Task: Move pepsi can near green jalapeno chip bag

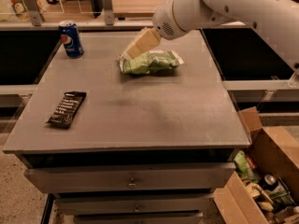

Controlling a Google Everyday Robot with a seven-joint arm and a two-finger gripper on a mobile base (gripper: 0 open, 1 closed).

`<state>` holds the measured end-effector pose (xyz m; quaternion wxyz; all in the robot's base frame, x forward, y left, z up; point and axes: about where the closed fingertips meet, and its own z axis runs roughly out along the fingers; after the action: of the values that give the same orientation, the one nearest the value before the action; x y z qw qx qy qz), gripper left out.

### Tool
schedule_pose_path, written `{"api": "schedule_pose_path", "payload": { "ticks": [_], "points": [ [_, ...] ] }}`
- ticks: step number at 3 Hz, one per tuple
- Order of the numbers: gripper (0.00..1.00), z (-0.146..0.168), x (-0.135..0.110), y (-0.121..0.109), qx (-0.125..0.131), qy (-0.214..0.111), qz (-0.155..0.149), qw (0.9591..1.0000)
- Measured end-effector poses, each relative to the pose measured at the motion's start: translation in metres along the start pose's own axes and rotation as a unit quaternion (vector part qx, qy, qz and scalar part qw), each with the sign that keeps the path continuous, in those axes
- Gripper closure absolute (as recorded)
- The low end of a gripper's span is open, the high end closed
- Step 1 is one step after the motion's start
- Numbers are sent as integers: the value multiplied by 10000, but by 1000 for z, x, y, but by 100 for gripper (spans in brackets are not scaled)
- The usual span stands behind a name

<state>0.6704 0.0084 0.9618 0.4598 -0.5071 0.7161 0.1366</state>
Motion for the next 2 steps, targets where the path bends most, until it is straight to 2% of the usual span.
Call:
{"api": "schedule_pose_path", "payload": {
  "ticks": [1,2],
  "points": [
    [0,38,-32,-9,-111,-437,-52,9990],
    [0,65,-58,-6,-119,-784,135,9968]
  ]
}}
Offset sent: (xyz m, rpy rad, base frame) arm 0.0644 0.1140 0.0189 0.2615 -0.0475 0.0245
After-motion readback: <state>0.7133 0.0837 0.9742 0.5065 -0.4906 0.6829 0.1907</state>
